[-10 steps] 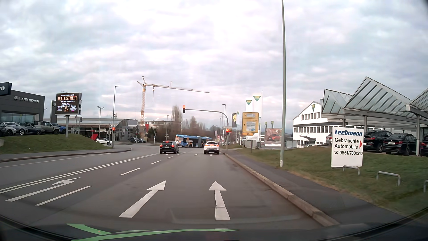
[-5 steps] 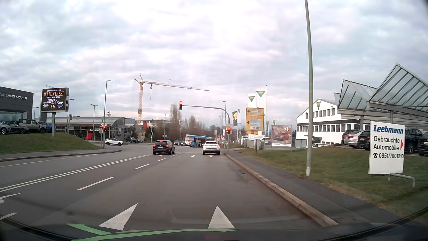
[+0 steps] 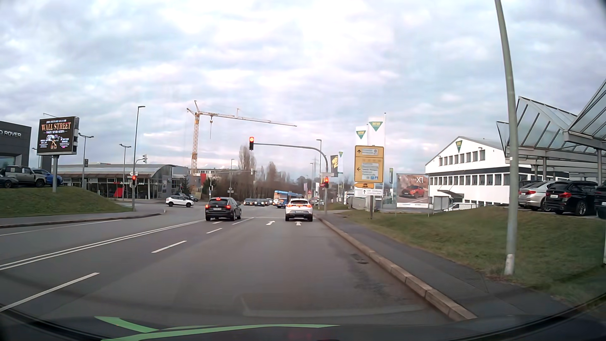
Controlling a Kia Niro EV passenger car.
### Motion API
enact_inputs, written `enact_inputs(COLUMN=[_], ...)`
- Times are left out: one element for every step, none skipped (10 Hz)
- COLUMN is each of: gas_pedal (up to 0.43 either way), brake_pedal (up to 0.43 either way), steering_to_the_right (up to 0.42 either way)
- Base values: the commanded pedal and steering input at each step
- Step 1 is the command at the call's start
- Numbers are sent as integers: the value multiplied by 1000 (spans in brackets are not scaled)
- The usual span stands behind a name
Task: Follow the waypoints while adhering to traffic rules and regulations
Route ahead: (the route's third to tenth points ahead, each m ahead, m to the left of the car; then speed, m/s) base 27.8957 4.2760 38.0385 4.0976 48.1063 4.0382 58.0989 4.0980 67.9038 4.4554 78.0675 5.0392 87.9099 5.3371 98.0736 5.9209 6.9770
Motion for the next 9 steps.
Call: enact_inputs(gas_pedal=[0,0,0,0,0,0,0,0,0], brake_pedal=[183,183,183,183,183,189,195,195,201], steering_to_the_right=[4,4,4,4,4,4,4,4,3])
